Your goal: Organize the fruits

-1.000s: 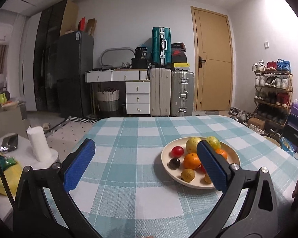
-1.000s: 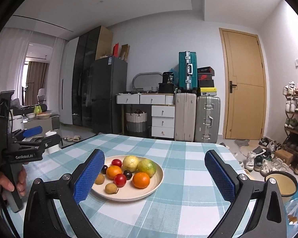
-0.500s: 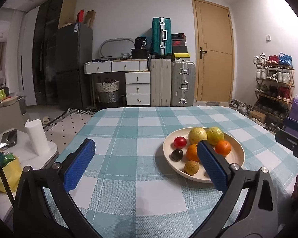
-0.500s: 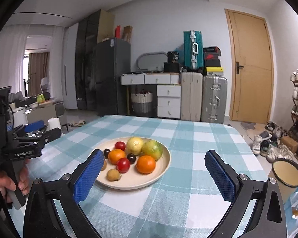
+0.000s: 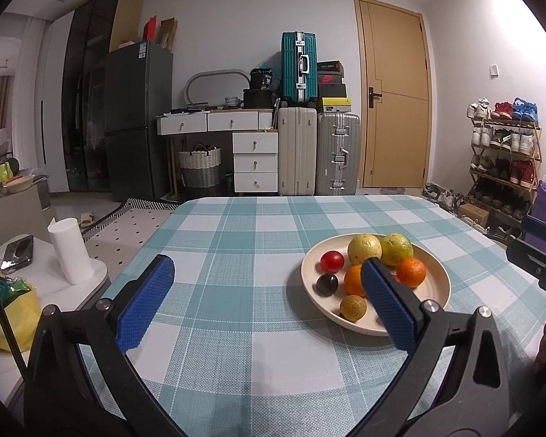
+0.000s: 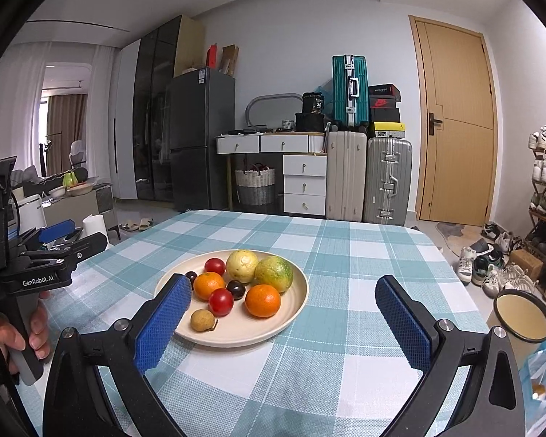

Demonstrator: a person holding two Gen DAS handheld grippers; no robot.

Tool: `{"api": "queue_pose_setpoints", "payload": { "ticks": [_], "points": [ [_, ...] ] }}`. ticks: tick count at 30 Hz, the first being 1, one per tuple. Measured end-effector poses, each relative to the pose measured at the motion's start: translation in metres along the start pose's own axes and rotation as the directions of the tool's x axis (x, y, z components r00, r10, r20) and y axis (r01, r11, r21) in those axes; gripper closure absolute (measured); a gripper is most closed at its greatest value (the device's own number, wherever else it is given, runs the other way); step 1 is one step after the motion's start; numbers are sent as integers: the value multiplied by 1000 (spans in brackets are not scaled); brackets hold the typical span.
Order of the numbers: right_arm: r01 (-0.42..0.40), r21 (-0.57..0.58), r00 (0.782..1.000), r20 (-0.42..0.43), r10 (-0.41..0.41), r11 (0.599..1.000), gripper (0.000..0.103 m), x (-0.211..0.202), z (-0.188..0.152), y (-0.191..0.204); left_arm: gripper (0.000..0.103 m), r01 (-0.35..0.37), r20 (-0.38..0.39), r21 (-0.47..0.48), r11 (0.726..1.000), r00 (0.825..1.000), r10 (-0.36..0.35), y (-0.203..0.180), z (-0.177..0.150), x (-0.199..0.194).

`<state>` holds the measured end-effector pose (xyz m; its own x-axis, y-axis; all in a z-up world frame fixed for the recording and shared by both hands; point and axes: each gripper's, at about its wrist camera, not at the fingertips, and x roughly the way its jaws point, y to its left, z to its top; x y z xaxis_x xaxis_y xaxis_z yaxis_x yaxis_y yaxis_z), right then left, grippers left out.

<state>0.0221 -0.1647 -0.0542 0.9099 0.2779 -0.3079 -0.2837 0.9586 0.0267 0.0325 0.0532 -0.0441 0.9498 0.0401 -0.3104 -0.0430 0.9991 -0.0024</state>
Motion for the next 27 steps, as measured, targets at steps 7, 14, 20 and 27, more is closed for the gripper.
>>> {"api": "queue_pose_setpoints", "payload": {
  "ticks": [7,14,20,27],
  "points": [
    [0,0,1000,-1,0,1000,0,-1,1,0,1,-1,0,0,1000,1000,1,1,0,0],
    [0,0,1000,-1,0,1000,0,-1,1,0,1,0,0,0,1000,1000,0,1,0,-1],
    [0,1,1000,-1,0,1000,0,0,0,0,1,-2,1,-1,1000,1000,2,2,1,-2],
    [0,0,1000,-1,0,1000,0,0,1,0,1,-2,1,-1,1000,1000,2,2,1,-2]
  ]
}}
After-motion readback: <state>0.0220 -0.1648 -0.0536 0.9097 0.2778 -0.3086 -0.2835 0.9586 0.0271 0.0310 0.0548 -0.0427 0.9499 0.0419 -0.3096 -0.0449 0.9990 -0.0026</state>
